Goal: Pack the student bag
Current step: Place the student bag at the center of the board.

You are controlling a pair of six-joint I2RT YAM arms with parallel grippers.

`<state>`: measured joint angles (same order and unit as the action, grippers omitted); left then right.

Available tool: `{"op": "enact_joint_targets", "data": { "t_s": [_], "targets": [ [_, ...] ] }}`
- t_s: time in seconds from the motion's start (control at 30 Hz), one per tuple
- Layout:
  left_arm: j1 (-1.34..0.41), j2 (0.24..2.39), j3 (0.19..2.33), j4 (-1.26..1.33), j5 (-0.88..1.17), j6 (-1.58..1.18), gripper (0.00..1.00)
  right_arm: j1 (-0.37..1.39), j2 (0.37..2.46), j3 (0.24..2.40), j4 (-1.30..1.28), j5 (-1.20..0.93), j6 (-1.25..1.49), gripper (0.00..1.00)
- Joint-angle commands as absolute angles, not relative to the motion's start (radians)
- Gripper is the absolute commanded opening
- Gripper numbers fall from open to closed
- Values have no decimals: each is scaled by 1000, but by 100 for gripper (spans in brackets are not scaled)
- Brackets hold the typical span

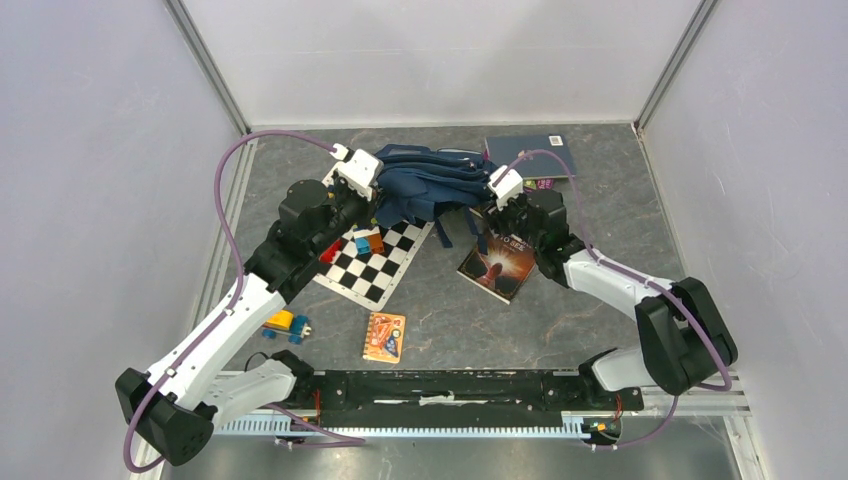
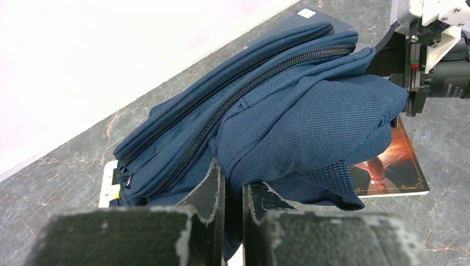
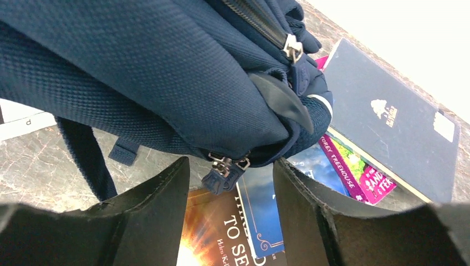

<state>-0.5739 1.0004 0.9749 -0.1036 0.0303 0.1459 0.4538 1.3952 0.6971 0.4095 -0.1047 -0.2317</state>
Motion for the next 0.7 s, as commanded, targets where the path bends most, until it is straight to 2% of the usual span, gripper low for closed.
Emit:
{"op": "enact_joint_targets", "data": {
  "t_s": [0.0,0.1,0.13,0.27,0.43,0.67],
  "targets": [
    [-586,991,977,-5,61,74,2,468,1403,745,427,-133,-234,63],
    [-586,988,977,-5,60,74,2,473,1410,748,432,-116,-235,62],
    [-586,988,977,-5,58,75,2,475,1412,750,435,-93,-235,59],
    [-586,986,977,-5,52,78,2,482,1401,753,433,-25,-241,37],
    [-586,988,977,-5,49,78,2,491,1361,727,440,24,-265,1],
    [-586,992,977,-8,34,84,2,495,1339,781,302,3,-271,0]
  ]
}}
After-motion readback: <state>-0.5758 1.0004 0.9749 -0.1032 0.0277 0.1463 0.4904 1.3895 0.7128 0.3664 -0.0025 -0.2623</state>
